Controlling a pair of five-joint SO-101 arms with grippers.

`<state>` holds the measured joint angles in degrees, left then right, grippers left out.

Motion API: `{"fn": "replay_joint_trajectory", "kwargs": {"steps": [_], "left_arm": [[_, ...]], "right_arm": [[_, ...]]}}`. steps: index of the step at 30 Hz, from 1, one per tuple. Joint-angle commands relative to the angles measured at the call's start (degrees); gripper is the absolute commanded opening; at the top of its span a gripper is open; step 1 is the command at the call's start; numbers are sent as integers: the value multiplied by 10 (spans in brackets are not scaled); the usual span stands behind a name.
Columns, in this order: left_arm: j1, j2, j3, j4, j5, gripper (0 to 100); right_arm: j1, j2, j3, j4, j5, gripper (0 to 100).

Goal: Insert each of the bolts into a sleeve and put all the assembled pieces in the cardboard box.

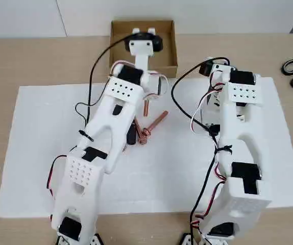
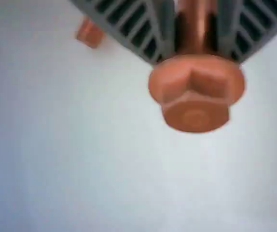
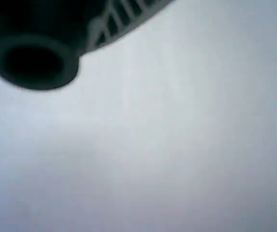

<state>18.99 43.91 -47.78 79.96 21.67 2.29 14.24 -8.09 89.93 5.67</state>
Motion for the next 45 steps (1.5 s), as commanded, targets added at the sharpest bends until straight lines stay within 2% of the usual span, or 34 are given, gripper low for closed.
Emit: {"fn": "replay_joint_trajectory", "kwargs": {"steps": [1,13,23,28,39,45], "left_arm": [[-14,-20,-82,41,-18,5],[-59,-20,-279,198,-80,5],[-59,-21,-300,206,-100,5],[-60,-21,-300,206,-98,5],[-133,-20,-300,205,-100,5],[-145,-21,-302,205,-98,5]], "right_arm": [[-17,-39,-18,4,0,4],[-65,-65,-21,0,0,7],[-103,-269,0,-4,1,8],[-102,-372,78,-65,1,8],[-100,-560,367,-305,4,4],[-104,-621,462,-331,0,4]]}}
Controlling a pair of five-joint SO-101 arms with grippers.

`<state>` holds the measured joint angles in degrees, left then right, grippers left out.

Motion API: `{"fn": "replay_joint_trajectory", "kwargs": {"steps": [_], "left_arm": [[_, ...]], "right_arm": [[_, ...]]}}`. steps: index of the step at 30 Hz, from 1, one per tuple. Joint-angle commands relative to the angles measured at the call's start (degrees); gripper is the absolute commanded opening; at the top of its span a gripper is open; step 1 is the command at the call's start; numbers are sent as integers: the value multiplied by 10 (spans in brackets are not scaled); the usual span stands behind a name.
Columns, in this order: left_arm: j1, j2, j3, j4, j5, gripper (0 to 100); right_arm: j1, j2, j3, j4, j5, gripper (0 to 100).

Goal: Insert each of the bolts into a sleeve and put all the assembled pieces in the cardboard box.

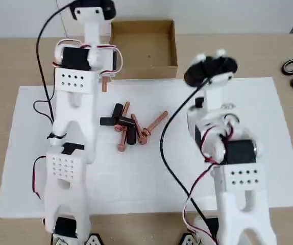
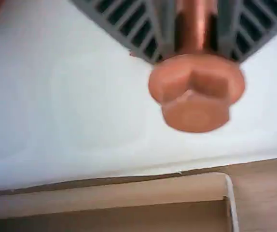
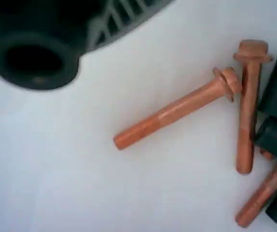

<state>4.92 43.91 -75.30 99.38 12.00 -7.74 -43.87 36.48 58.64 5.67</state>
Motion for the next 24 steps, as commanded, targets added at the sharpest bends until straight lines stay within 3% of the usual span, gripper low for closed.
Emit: {"fn": "replay_joint_trajectory", "kwargs": {"steps": [1,9,19,24], "left_arm": [[-4,-21,-28,11,-1,5],[-4,-21,-28,11,-1,5],[0,-21,-28,11,0,5],[-4,-21,-98,11,-2,5]], "right_arm": [[-5,-50,23,-20,-1,4],[-36,-144,89,-37,-99,4],[-43,-151,295,-360,-40,4],[-44,-152,356,-447,-40,4]]}}
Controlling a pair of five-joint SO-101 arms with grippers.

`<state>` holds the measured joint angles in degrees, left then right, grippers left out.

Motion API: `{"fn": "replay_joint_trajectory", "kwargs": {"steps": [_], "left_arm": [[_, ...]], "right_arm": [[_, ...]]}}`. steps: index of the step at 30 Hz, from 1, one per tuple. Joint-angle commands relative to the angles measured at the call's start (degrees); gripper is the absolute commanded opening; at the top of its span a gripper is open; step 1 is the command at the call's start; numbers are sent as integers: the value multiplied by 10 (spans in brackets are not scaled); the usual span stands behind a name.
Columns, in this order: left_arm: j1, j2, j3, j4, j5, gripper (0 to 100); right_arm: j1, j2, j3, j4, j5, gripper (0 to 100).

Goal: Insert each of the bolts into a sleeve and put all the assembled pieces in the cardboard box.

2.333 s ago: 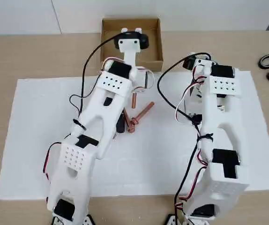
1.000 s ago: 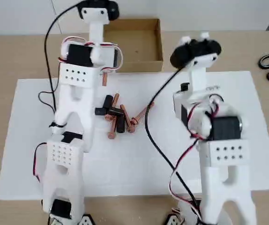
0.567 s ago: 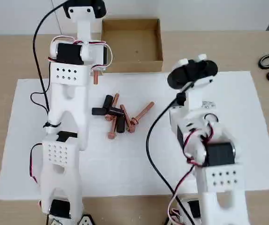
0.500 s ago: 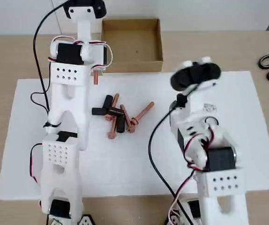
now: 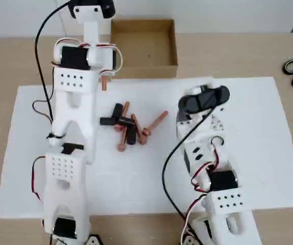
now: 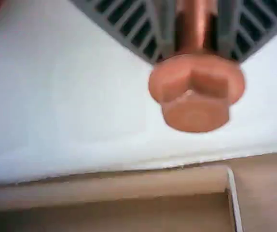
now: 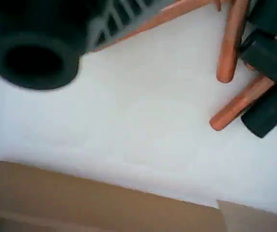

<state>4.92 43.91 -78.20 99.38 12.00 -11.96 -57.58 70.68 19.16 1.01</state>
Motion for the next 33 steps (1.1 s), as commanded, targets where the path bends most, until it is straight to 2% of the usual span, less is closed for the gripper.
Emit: {"fn": "replay_joint_trajectory", "kwargs": {"steps": [1,6,10,14,21,27,33], "left_arm": [[-5,-21,-97,11,-3,5],[0,-23,-182,12,0,5],[0,-93,-145,13,2,5],[14,-223,-10,13,4,5],[49,-437,295,10,20,5],[62,-500,465,-47,47,5],[90,-527,582,-120,47,5]], "right_arm": [[-1,-15,23,-65,6,4],[-3,-15,52,-97,6,4],[-22,-15,78,-114,6,4],[-37,-15,92,-126,6,4],[-44,-15,95,-126,6,4],[-72,-15,99,-144,6,5],[-110,-15,168,-289,9,5]]}}
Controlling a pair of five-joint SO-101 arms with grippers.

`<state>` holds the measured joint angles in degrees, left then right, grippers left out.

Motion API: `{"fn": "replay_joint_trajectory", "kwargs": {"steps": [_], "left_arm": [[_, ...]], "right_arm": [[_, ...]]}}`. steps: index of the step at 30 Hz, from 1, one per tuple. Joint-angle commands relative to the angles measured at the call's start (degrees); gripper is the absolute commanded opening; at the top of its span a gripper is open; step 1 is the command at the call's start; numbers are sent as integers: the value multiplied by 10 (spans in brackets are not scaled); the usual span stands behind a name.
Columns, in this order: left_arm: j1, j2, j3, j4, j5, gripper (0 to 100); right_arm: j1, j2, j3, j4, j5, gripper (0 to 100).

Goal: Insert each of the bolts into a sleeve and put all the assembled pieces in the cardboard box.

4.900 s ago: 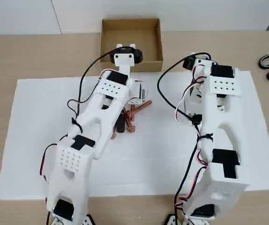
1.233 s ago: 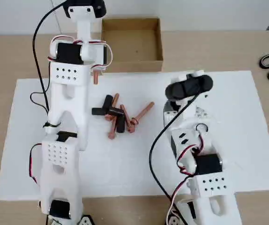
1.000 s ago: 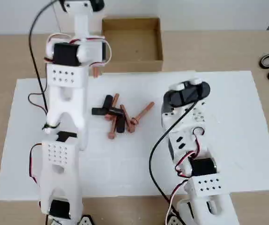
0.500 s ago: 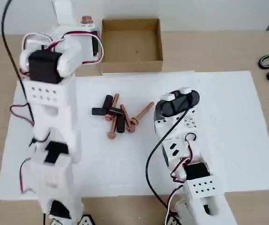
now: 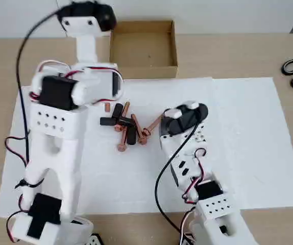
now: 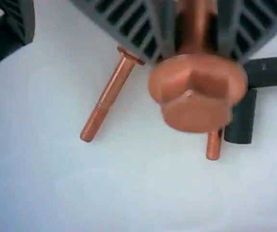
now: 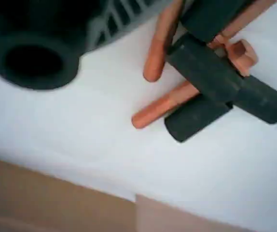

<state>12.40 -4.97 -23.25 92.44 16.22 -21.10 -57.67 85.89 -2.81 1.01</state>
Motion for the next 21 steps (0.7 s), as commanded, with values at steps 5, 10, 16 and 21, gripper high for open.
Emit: {"fn": "replay_joint_trajectory", "kwargs": {"steps": [5,10,16,21], "left_arm": [[33,-55,108,-140,9,5],[33,-57,161,-217,45,5],[36,-59,178,-273,93,5],[45,-114,183,-283,94,5]], "right_arm": [[-39,-15,47,-109,8,5],[-38,-15,49,-107,6,5],[-38,-12,50,-106,-62,5],[-39,-14,57,-106,-70,5]]}}
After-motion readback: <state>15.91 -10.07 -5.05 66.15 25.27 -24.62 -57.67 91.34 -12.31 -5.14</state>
